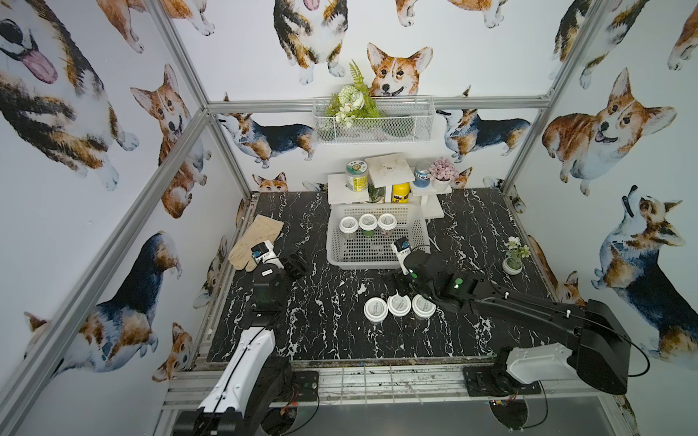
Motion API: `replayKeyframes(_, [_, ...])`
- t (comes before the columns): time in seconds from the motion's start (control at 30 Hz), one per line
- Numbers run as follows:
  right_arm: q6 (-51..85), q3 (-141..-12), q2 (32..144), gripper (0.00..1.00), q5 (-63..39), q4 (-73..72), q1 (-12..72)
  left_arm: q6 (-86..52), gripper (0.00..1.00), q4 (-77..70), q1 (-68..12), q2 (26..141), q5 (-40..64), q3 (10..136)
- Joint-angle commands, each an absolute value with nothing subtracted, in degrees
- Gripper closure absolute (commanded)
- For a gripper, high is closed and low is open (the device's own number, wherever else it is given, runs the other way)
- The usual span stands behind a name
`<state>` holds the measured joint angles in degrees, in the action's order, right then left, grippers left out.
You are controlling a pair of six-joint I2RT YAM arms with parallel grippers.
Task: Put the yogurt in the basket
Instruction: Pick up the yogurt from the center of the board.
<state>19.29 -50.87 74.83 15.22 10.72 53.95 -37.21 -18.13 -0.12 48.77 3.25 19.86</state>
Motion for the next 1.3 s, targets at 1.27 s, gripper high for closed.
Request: replayKeyframes(1.27, [21.4,-56.3,85.7,0.24,15.0,22.9,68.4,-36.9,0.23,-19.1,-0.1,47.4,3.1,19.7])
